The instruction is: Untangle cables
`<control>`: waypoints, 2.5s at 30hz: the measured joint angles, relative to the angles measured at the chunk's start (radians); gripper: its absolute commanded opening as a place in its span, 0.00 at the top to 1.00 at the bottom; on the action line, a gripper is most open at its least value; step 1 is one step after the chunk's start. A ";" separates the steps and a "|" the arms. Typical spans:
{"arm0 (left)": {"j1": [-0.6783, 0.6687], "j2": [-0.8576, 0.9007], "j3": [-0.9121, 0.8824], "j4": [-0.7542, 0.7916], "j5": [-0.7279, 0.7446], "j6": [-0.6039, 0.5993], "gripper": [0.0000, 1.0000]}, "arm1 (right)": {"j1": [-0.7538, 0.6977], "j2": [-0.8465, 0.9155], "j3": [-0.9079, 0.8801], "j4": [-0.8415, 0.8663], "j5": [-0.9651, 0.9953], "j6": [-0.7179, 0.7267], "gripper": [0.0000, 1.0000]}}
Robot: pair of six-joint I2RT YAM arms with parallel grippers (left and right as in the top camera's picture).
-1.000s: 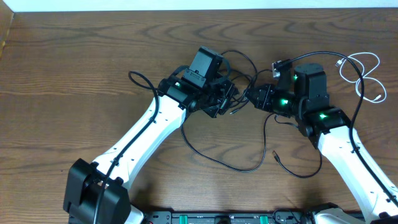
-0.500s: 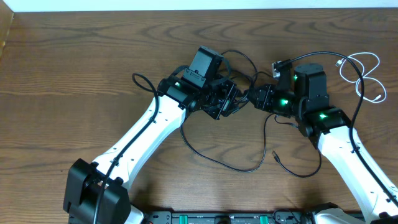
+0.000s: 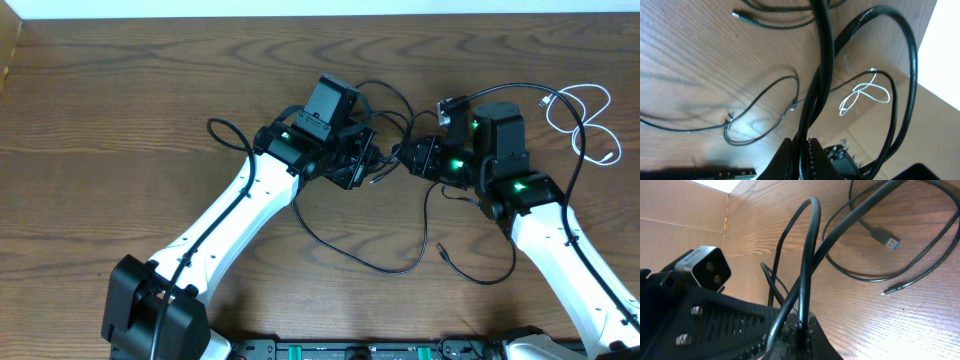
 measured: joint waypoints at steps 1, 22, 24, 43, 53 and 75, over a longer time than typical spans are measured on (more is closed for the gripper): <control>0.000 0.000 0.000 0.000 -0.010 0.001 0.93 | 0.000 0.000 0.000 -0.003 0.000 0.000 0.99; 0.329 -0.196 -0.002 0.090 0.198 0.561 0.93 | 0.000 0.000 0.000 -0.110 0.262 -0.040 0.99; 0.356 -0.220 -0.003 0.088 0.223 0.578 0.93 | 0.002 0.000 0.000 -0.117 0.299 -0.050 0.99; 0.710 -0.486 -0.008 0.214 0.324 0.705 0.92 | 0.005 0.000 -0.001 -0.155 0.770 -0.169 0.99; 0.596 -0.357 -0.001 -0.104 0.312 0.852 0.58 | 0.005 0.000 -0.001 -0.063 0.423 -0.183 0.99; 0.078 -0.011 -0.001 -0.192 0.210 1.766 0.37 | 0.005 0.000 -0.001 -0.051 0.209 -0.183 0.99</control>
